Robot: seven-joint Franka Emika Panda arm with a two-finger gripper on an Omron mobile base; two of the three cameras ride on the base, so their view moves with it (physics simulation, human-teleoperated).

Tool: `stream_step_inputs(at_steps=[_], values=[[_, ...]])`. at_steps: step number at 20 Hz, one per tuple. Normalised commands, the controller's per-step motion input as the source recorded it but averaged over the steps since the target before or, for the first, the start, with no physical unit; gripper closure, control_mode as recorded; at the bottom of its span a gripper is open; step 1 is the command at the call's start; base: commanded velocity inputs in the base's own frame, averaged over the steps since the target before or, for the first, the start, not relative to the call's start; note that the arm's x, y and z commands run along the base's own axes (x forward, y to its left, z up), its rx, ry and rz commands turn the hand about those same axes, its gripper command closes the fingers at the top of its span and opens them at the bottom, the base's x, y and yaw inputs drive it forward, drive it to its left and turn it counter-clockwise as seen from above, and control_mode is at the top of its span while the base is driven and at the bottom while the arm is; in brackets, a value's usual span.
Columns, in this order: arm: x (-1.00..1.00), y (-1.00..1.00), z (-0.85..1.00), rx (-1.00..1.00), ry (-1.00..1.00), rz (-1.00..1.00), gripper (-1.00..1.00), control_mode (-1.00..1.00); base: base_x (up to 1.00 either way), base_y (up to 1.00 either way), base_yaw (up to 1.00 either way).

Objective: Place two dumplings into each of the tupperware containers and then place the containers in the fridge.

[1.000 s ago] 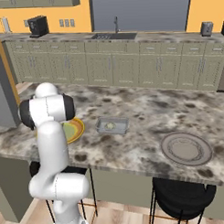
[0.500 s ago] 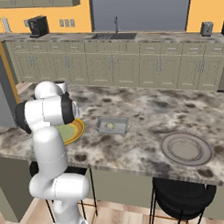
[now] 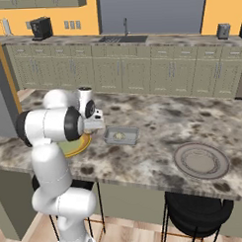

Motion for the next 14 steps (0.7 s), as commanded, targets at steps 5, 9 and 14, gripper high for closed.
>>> stream_step_inputs(at_steps=[5,9,14], values=[[0.0,-0.76,0.1,0.0,0.0,-0.01,1.0,-1.0,0.0,0.0,0.0],[0.02,-0.61,0.08,0.0,0.0,-0.01,1.0,-1.0,0.0,0.0,0.0],[0.23,-0.54,0.03,0.01,0.0,0.0,1.0,-1.0,0.0,0.0,0.0]])
